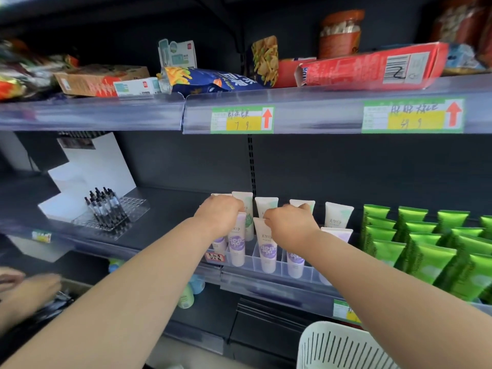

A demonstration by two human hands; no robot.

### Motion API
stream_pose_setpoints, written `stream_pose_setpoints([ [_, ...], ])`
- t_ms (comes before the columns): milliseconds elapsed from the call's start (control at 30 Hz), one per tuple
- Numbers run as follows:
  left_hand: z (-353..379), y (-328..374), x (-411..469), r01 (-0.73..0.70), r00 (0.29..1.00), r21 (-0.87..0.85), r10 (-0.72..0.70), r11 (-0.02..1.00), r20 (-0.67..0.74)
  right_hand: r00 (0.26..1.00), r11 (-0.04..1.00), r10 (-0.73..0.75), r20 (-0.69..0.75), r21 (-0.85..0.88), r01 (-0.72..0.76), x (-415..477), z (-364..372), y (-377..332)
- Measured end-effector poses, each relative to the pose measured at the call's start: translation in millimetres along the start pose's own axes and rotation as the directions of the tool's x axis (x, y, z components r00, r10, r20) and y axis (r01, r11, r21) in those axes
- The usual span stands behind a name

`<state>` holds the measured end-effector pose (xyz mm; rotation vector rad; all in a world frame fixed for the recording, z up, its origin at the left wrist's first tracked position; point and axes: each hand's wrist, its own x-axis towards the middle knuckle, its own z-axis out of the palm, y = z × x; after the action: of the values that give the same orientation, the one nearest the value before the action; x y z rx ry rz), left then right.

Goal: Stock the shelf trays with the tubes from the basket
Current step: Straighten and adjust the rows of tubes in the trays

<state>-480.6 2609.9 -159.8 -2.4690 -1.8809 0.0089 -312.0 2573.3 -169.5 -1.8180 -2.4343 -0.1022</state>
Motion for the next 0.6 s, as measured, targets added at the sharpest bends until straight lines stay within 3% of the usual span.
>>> stream_pose_setpoints([
  [167,-0.6,-3.4,-3.6,0.009,0.999,-0.051,-0.007,0.999,0.042,1.0,0.998,-0.005,0.031,0.064,0.003,-2.8,1.0,-0.2],
  [400,-12.8,-6.1,-5.9,0.034,0.992,-0.065,-0.042,0.997,-0.123,0.998,0.993,-0.023,-0.051,0.118,0.028,-8.1,-0.2,4.6],
  [600,-13.5,-20.9,-4.1,0.171,0.985,-0.079,-0.172,0.982,-0.006,0.994,0.987,-0.043,-0.099,0.149,0.057,-9.2,-0.1,8.5],
])
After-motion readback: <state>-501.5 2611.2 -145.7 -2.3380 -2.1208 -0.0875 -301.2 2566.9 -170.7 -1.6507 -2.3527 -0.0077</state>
